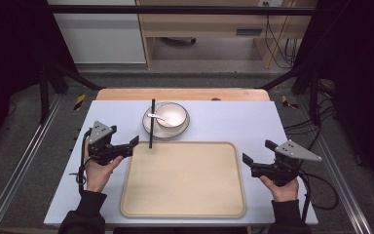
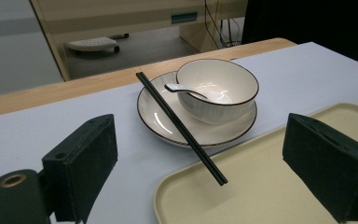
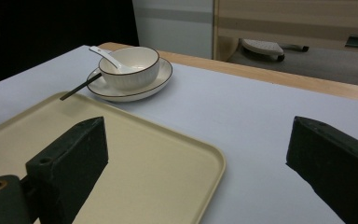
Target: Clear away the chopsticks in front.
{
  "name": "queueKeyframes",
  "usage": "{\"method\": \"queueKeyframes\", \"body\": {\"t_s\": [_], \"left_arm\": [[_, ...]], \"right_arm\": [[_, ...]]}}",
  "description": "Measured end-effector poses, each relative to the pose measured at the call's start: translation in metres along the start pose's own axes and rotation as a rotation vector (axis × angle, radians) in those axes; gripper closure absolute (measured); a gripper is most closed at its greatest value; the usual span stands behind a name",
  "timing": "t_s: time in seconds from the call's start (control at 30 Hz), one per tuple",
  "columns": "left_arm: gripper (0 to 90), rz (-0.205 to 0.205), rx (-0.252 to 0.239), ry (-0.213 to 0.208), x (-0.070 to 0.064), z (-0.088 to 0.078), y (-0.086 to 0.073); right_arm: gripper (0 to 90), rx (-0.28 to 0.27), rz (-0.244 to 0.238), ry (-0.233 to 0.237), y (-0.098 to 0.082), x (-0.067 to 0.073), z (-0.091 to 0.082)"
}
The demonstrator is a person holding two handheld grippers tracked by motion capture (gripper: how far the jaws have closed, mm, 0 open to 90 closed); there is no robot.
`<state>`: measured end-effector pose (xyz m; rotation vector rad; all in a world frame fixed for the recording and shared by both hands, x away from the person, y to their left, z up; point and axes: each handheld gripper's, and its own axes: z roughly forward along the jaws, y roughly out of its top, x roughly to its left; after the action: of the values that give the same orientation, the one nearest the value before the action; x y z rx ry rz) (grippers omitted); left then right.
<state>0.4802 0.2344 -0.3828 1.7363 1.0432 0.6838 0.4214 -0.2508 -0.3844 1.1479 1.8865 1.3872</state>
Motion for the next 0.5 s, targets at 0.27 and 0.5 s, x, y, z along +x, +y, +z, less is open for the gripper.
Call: {"method": "queueKeyframes", "body": {"t_s": [0.27, 0.5], "left_arm": [[10.2, 0.019, 0.052, 0.007, 0.004, 0.024, -0.004], [11.5, 0.03, 0.102, 0.014, 0.007, 0.045, -0.006]], "right_arm": [[5.4, 0.015, -0.014, 0.004, 0.0, 0.004, 0.005], [5.7, 0.02, -0.013, 0.008, 0.0, 0.005, 0.007]]}}
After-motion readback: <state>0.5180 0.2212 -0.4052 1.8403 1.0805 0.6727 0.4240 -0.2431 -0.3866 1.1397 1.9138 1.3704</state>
